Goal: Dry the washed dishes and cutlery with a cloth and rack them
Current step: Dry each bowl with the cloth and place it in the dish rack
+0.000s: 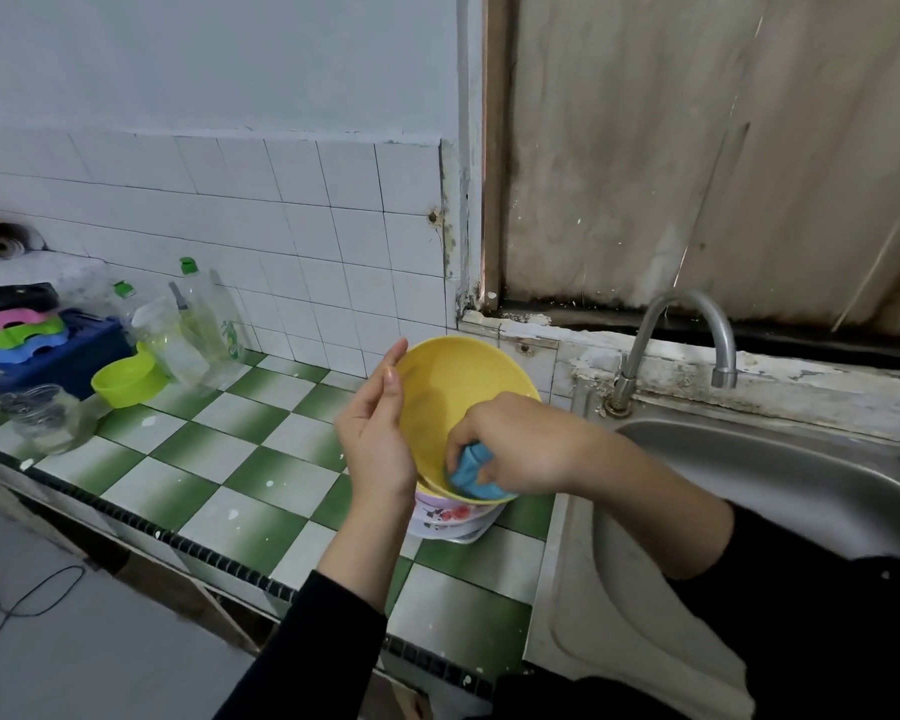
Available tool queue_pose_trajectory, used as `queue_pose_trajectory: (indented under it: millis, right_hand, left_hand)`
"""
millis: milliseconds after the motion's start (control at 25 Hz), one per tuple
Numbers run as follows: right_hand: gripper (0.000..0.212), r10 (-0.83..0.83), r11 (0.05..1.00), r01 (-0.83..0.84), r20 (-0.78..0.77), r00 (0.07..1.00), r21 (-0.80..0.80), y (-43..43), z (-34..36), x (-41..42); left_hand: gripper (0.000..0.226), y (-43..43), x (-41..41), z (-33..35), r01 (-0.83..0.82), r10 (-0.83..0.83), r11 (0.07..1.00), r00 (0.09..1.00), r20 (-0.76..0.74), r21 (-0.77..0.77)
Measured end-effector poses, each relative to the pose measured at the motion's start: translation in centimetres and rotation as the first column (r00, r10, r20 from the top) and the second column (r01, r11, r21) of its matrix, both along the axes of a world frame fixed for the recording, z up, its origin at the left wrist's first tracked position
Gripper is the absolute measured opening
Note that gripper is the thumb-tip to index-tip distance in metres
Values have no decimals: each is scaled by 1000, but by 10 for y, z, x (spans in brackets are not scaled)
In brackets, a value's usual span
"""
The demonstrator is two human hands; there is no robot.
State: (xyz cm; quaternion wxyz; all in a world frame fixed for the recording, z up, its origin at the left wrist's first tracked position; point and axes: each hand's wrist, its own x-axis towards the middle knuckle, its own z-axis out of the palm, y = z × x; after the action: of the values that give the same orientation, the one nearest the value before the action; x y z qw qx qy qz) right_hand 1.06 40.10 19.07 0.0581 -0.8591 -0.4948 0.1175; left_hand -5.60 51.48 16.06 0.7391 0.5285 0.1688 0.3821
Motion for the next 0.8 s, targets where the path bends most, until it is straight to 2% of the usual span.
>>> queue_pose_trajectory:
  millis: [80,120,200,280,320,360,400,480,560,680,800]
  right_hand:
    - [44,-21,999,26,221,975,-19,-2,-1,3]
    - [45,-20,999,9,333,943,32,-2,-5,6]
    - [38,40,978,-144,539,841,153,-1,-10,16]
    - [26,104,931,-307,662,742,197,1,-15,23]
    - [25,109,918,-341,696,709,204,2,-19,23]
    - [25,110,924,-329,689,716,194,4,-24,21]
    - [29,89,953,-250,632,770,170,6,-28,19]
    - [36,3,998,-32,416,909,61,8,-31,11]
    - [36,-46,999,48,200,979,-8,7,-28,1]
    - [41,-47,999,49,-74,996,20,-5,-22,-12]
    - [46,-32,971,112,-352,936,210,-33,-13,-23]
  left_hand:
    - [24,4,-2,2,32,-32,999,999,-37,-11]
    - [24,7,-3,2,64,-64,998,996,-58,-9]
    - [23,14,-3,1,154,-153,988,983,-99,2]
    - [21,20,-4,-1,220,-214,975,968,-132,32]
    - [21,24,-4,-2,227,-217,973,965,-148,50]
    - [21,27,-4,-2,220,-209,974,966,-151,57]
    - [21,30,-5,-2,198,-189,979,971,-146,48]
    - [21,33,-4,-3,127,-128,992,984,-128,-12]
    - [21,31,-3,-6,72,-78,996,990,-119,-51]
    - [21,17,-2,-11,51,-56,998,989,-136,-41]
    - [24,1,-2,-19,81,-89,995,986,-141,-57]
